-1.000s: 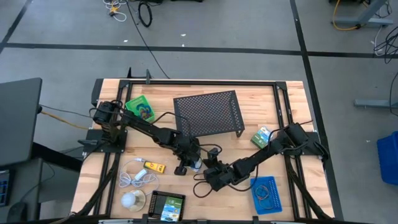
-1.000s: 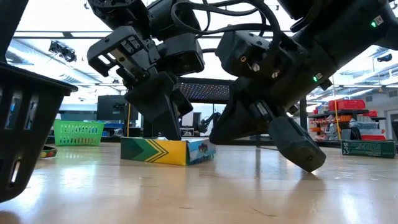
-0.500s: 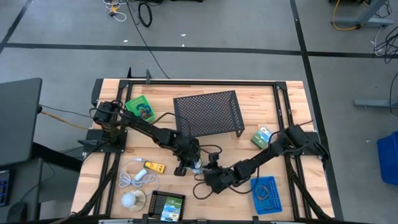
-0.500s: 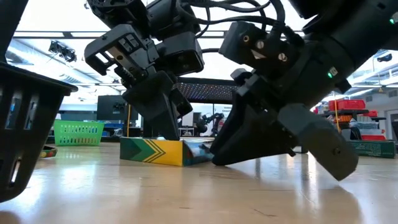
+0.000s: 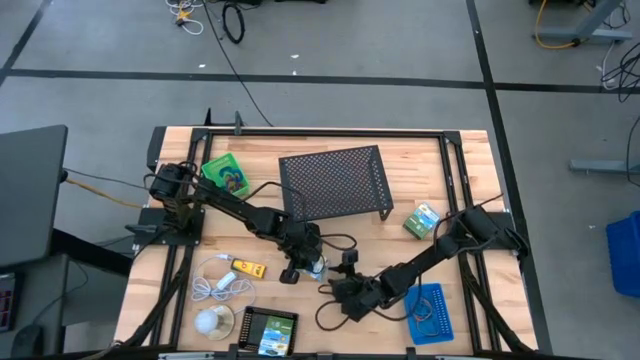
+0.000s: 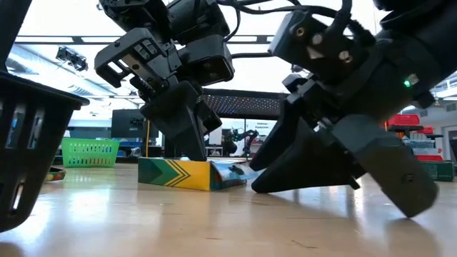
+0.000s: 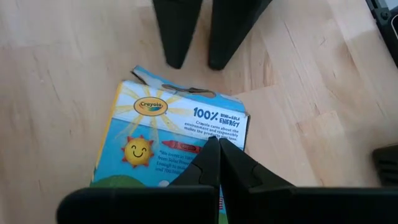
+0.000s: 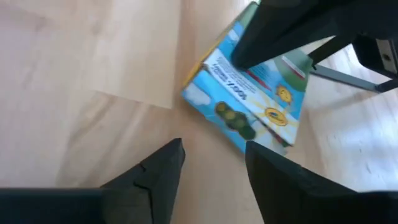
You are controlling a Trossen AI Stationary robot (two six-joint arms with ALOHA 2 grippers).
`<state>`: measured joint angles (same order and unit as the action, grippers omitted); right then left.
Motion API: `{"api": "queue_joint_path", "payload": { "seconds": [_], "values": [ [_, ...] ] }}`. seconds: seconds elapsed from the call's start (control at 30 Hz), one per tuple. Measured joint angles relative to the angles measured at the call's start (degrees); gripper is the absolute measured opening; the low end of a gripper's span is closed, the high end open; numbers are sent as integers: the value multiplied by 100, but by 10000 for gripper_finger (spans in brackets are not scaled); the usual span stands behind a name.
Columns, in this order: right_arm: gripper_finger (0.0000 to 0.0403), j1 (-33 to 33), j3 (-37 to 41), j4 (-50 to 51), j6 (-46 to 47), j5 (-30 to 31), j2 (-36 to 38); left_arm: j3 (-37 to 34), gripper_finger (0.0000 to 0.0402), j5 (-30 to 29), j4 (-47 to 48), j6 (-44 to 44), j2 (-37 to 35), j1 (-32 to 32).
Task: Pick & Place Office Desk Supplies
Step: Put the yellow crayon box into the black bin
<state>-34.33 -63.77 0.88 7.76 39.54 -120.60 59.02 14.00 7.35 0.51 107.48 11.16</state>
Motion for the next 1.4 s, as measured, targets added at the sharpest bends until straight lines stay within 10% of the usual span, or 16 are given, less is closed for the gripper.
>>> {"api": "queue_joint_path", "payload": {
  "seconds": [0.7, 1.4],
  "values": [
    [183, 221, -57, -1755, -1081, 91, -572, -2, 1, 0, -31, -48, 0, 0],
    [183, 254, -251, -1131, -144, 382, -691, -4, 1, -27, -190, -92, 11, -2]
  ]
}}
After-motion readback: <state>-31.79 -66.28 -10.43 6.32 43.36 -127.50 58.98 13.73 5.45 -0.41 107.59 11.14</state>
